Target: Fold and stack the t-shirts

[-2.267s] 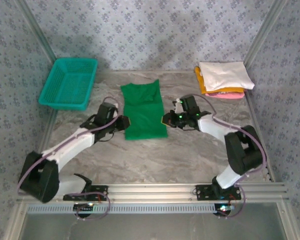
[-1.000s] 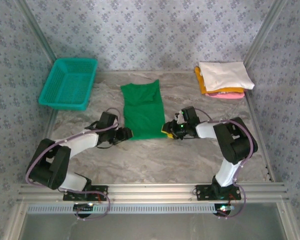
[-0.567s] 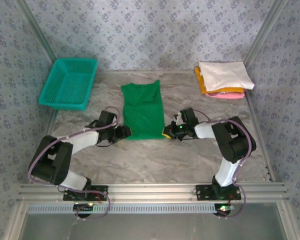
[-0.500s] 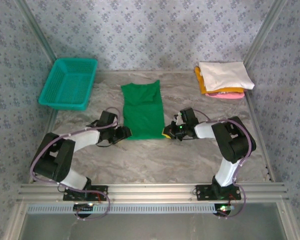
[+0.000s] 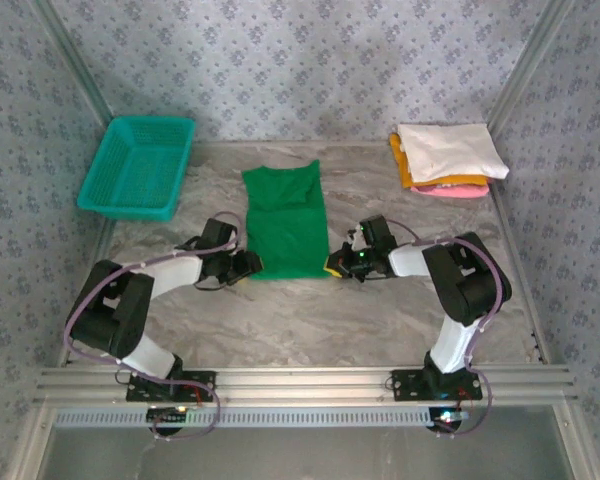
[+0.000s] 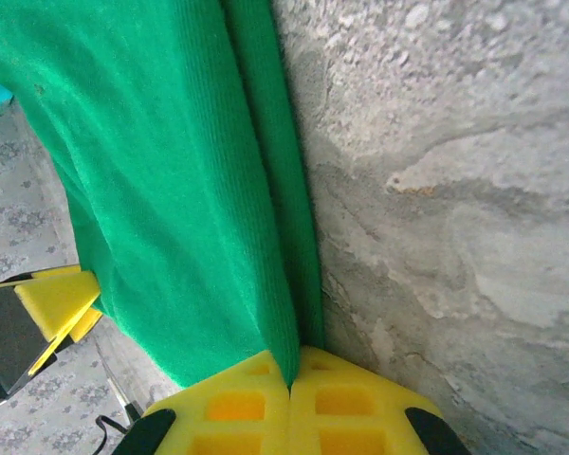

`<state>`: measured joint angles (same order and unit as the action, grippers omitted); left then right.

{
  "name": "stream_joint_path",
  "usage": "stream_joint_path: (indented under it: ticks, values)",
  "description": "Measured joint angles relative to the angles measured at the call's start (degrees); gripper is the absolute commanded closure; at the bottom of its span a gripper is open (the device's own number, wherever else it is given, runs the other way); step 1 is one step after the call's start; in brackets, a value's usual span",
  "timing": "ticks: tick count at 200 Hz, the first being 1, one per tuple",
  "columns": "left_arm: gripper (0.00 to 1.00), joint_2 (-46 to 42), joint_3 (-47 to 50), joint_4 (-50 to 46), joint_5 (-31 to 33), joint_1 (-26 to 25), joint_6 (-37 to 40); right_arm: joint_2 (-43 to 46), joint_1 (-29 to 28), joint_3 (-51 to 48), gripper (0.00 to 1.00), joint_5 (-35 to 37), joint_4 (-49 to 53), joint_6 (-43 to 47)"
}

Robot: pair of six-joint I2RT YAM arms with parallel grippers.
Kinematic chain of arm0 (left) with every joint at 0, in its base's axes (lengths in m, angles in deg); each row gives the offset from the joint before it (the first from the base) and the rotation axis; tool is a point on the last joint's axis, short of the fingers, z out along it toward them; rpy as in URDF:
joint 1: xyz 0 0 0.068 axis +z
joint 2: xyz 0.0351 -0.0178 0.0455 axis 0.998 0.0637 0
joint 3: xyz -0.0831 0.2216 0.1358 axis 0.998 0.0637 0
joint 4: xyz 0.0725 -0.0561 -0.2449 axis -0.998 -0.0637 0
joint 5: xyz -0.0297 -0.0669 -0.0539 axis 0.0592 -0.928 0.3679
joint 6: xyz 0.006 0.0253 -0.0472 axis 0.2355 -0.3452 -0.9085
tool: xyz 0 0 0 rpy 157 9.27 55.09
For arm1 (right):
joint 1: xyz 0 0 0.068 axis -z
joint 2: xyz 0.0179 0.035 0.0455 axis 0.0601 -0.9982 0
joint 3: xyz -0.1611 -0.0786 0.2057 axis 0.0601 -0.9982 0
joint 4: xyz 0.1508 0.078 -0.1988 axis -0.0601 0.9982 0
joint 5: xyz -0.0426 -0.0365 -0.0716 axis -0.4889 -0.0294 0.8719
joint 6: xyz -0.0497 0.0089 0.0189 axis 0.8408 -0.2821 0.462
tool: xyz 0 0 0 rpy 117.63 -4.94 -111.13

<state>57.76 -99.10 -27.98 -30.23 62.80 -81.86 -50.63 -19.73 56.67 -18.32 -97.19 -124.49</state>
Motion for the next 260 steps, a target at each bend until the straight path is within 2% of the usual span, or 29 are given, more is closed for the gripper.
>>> stream_joint_path:
  ticks: [48, 61, 88, 139, 198, 260]
  values:
    - [0.75, 1.75, -2.40, 0.81, -0.72, -1.86, 0.13, 0.00, 0.00, 0.00, 1.00, 0.02, 0.02, 0.02]
    - [0.87, 1.75, -2.54, 0.92, -0.72, -1.86, 0.15, 0.00, 0.00, 0.00, 1.00, 0.02, 0.02, 0.00]
    - [1.00, 1.79, -2.54, 0.94, -0.72, -1.86, 0.26, 0.00, 0.00, 0.00, 1.00, 0.04, 0.02, 0.02]
    - [1.00, 1.33, -2.51, 0.55, -0.68, -1.57, 0.55, 0.33, 0.00, 0.26, 1.00, 0.20, 1.01, 0.04]
    - [1.00, -5.53, -1.49, -0.44, 0.39, -0.94, 1.68, 6.73, -0.31, 2.36, 1.00, 1.53, 7.43, 2.27]
    - [1.00, -5.01, 4.87, 2.43, 0.57, -0.83, 1.77, 4.72, -3.30, 2.49, 1.00, 2.60, 8.20, 2.51]
